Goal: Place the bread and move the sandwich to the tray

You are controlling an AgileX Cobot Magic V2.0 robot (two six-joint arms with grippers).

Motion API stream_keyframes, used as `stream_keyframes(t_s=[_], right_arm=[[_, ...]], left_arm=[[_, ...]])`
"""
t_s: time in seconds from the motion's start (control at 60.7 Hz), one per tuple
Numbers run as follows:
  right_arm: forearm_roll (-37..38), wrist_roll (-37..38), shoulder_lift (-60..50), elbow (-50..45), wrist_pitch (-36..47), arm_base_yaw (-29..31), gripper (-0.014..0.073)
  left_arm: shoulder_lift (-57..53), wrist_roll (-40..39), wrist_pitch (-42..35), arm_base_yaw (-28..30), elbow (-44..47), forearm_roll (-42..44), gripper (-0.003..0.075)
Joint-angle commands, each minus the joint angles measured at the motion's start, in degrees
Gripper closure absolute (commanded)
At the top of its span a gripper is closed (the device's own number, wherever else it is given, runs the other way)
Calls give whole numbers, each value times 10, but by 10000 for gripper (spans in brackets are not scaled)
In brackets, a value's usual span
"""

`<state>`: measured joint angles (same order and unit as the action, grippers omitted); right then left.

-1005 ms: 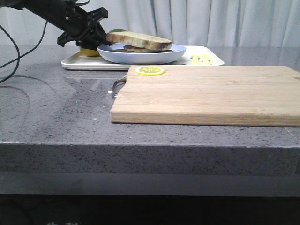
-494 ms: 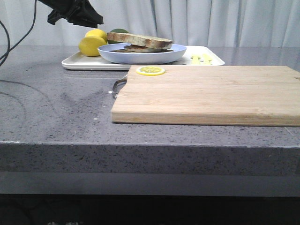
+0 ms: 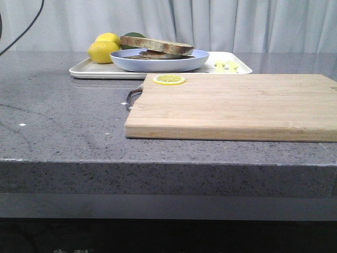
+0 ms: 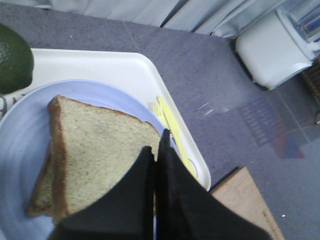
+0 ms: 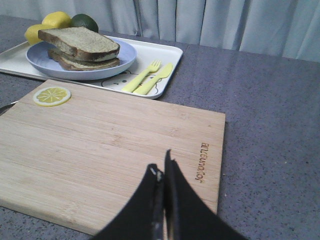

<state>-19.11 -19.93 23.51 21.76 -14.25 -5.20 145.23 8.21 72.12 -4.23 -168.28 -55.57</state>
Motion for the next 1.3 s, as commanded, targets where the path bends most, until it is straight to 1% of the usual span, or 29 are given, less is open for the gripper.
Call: stream_keyframes(t_s=[0.0,0.115,0.165,0.214,0.296,0.478,0.576,0.642,0.708,0.774,0.824,0.856,0.922,1.021,1.12,1.285], right_arm=[[-6,0,1,14,47,1,703],[-6,0,1,14,46,1,703],[-6,0,1,14,46,1,703],[-6,0,1,14,46,1,703],[-6,0,1,14,46,1,703],[-6,0,1,14,46,1,703],[-6,0,1,14,46,1,703],[-6,0,1,14,46,1,703],[-6,0,1,14,46,1,703],[-6,0,1,14,46,1,703],[-6,0,1,14,46,1,703],[-6,0,1,14,46,1,703],[-6,0,1,14,46,1,703],[-6,0,1,14,46,1,703],[-6,0,1,14,46,1,703],[-6,0,1,14,46,1,703]], left_arm=[[-54,-31,12,-1,-68,-53,738],[-62,-53,12,-1,-68,-123,738],[-69,-62,12,-1,-68,-130,738],[-79,-65,12,-1,-68,-118,738],[-103,-66,12,-4,-68,-63,738],[-179,-82,12,-20,-65,111,738],[-224,-82,12,-38,-41,186,738],[-257,-87,12,-54,-6,230,738],[-292,-87,12,-75,45,275,738],[-329,-87,12,-95,116,324,738],[-358,-87,12,-108,177,359,738],[-384,-87,12,-117,234,386,738],[-426,-86,12,-123,323,424,738],[-499,-86,-1,-120,467,471,738],[-567,-88,-36,-103,581,505,738],[-689,-88,-114,-61,751,515,738]])
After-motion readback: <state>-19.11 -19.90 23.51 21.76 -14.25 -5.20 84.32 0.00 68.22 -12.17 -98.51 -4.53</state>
